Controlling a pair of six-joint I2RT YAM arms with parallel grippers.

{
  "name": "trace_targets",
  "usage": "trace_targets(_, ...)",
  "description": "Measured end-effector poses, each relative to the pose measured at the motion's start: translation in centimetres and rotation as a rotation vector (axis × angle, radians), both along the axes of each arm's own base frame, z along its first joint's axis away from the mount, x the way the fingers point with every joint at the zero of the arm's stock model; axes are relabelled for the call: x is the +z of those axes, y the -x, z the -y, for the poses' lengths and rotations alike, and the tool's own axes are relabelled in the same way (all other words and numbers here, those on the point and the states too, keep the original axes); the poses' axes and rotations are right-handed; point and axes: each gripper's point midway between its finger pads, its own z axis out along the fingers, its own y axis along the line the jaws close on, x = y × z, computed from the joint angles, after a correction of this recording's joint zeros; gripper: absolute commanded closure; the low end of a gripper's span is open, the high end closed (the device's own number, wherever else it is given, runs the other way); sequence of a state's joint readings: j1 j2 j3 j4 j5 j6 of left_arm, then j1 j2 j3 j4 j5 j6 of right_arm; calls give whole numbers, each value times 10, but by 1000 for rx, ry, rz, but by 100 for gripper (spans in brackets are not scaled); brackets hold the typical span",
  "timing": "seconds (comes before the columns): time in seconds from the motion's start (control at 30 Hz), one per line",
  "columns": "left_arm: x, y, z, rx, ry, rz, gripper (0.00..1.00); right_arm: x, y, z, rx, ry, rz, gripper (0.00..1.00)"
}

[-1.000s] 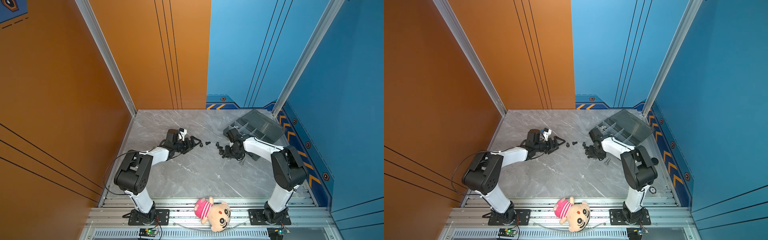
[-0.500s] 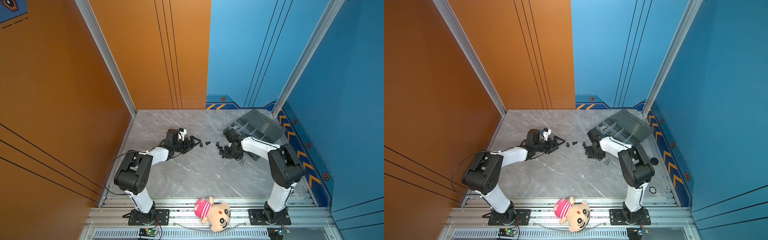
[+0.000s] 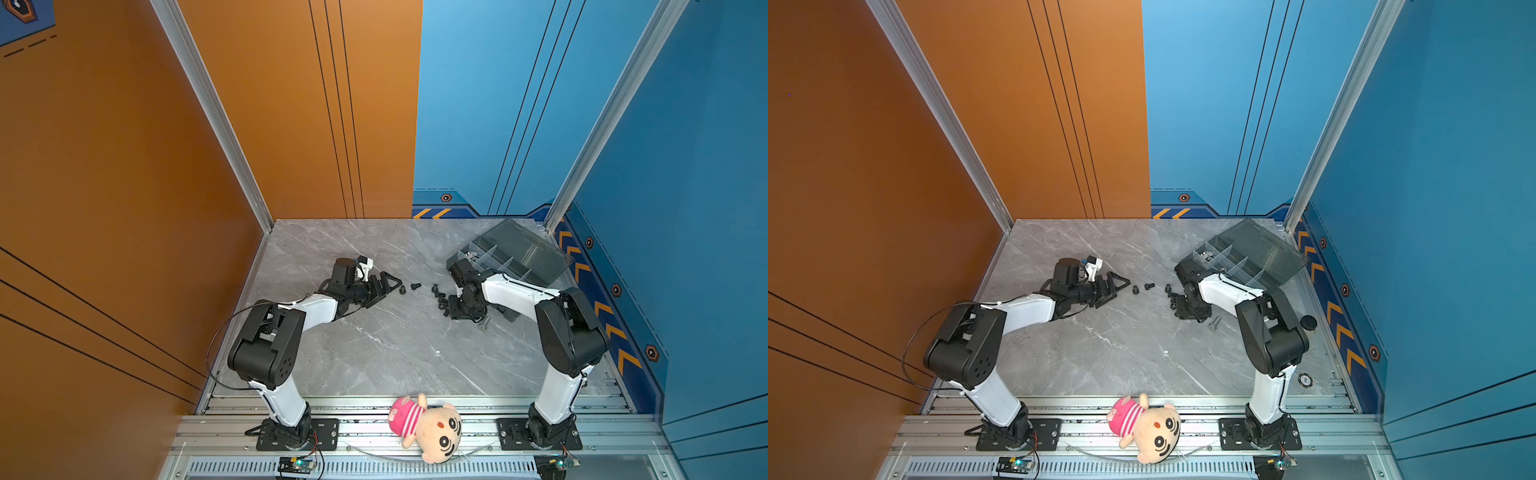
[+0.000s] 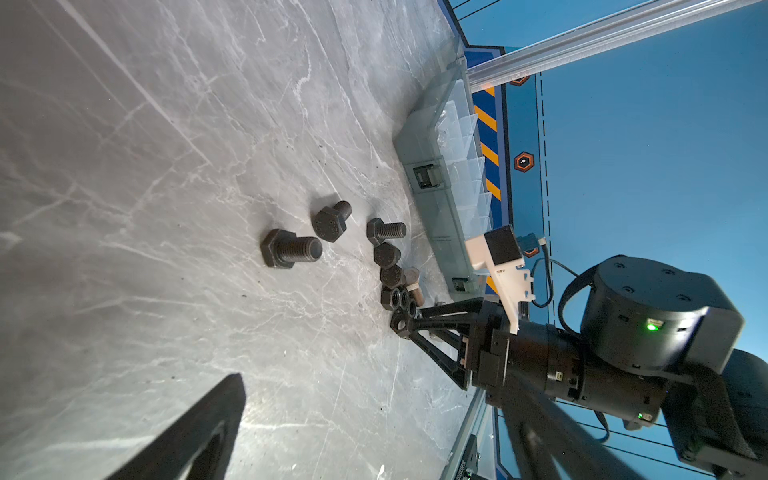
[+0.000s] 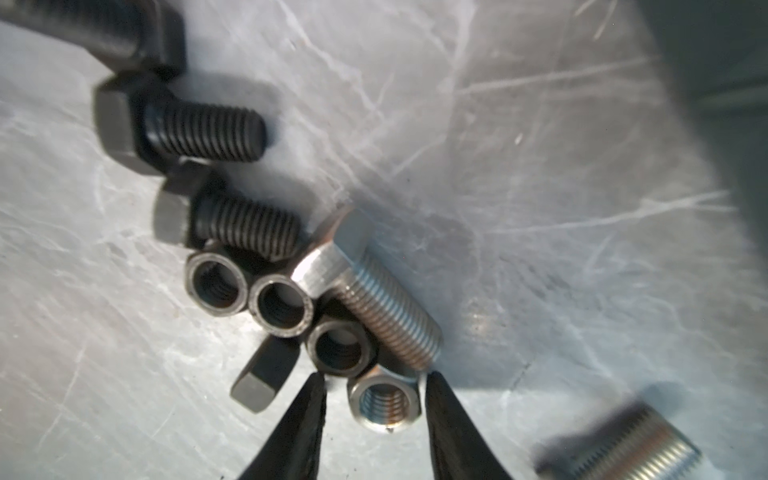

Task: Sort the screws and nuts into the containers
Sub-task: 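Lower the right gripper onto another small silver hex nut and close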

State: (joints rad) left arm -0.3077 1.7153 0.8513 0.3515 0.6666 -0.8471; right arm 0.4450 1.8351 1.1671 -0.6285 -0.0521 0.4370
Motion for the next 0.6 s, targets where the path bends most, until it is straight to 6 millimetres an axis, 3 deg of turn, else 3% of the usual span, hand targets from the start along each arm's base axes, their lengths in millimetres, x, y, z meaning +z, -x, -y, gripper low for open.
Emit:
trace_targets(0.27, 0, 0, 0, 0, 0, 0, 2, -2, 1, 2, 12, 6, -4, 64)
trace_targets(0.6, 0, 0, 0, 0, 0, 0, 2, -3, -1, 2, 13, 8, -4, 63)
